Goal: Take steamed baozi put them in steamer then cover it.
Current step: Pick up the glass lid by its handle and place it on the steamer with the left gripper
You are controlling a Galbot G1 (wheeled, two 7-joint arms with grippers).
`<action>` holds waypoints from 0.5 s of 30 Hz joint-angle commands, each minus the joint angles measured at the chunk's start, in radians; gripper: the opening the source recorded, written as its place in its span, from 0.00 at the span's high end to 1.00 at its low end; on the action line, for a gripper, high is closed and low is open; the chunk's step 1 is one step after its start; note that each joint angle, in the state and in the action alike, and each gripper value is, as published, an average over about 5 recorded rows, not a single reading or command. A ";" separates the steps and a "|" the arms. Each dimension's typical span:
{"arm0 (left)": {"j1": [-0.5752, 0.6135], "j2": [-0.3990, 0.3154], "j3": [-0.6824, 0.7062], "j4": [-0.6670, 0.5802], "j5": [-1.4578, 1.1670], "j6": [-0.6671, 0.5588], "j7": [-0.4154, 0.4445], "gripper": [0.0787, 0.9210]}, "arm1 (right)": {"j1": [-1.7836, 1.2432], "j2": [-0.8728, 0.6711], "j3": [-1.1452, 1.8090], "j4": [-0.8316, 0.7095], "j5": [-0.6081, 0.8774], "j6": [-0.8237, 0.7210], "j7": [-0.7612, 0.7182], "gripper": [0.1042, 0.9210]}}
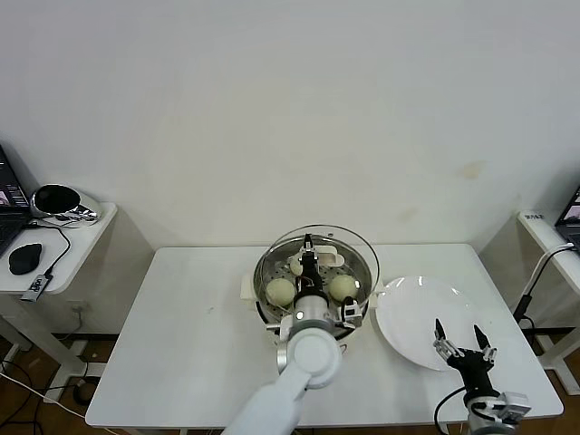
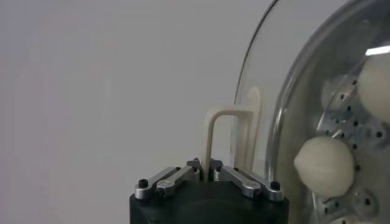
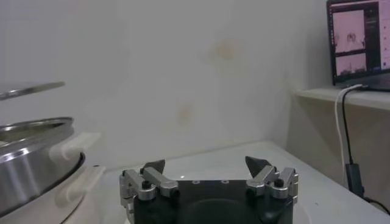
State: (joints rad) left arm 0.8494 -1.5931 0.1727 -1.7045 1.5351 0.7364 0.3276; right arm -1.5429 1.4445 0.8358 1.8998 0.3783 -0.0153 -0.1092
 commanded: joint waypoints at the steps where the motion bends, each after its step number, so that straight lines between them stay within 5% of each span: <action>1: 0.008 -0.009 0.008 0.016 0.007 0.043 0.021 0.92 | 0.000 0.001 0.002 -0.001 -0.001 0.003 0.000 0.12; 15: 0.015 -0.006 -0.009 0.039 0.021 0.042 -0.004 0.92 | -0.007 0.007 -0.001 0.005 -0.008 0.007 0.000 0.12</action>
State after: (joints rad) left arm 0.8645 -1.5970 0.1631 -1.6824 1.5488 0.7364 0.3357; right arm -1.5506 1.4501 0.8352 1.9037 0.3714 -0.0093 -0.1093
